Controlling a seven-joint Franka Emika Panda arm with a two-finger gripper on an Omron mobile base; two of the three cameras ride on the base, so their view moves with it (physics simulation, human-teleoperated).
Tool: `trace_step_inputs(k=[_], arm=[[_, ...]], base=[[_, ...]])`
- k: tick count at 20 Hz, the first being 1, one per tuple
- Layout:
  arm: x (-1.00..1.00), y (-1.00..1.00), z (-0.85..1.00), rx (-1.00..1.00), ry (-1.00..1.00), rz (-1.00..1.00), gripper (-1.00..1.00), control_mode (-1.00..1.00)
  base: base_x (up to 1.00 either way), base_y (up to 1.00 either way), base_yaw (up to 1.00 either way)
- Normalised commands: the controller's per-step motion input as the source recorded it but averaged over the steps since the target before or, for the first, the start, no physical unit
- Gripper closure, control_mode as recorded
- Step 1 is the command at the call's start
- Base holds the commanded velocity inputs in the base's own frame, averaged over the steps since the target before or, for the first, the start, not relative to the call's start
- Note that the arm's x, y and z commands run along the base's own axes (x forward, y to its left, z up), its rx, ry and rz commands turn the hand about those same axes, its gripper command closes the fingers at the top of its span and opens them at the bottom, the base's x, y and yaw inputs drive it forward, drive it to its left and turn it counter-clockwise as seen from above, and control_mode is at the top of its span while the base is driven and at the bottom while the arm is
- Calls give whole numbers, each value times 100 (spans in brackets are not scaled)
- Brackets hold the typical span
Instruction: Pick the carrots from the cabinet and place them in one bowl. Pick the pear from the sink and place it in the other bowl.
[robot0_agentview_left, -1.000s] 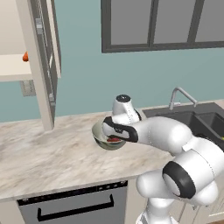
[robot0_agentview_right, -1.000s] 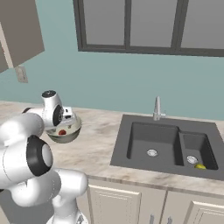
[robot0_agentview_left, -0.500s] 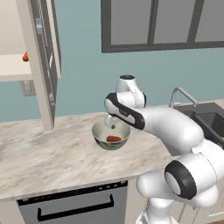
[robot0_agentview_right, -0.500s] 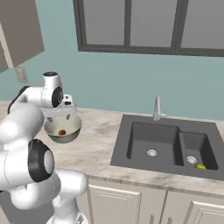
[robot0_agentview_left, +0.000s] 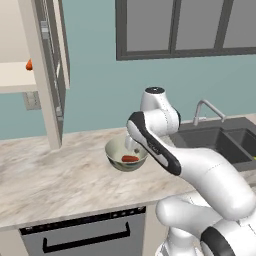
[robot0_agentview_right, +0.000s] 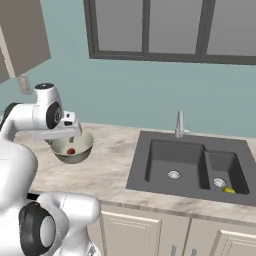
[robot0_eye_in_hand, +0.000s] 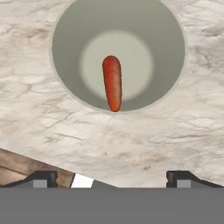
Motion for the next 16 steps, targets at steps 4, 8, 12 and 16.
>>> trace_step_inputs(k=[4,8,12,16], arm=[[-71,-22,23,0,-15,-12,-100,-100],[-58,-28,25,0,-15,-13,-100,-100],[-35,-27,21,0,-9,-13,-100,-100],[-16,-26,22,0,-8,-7,-100,-100]], base=[[0,0,0],[0,0,0],[0,0,0],[0,0,0]])
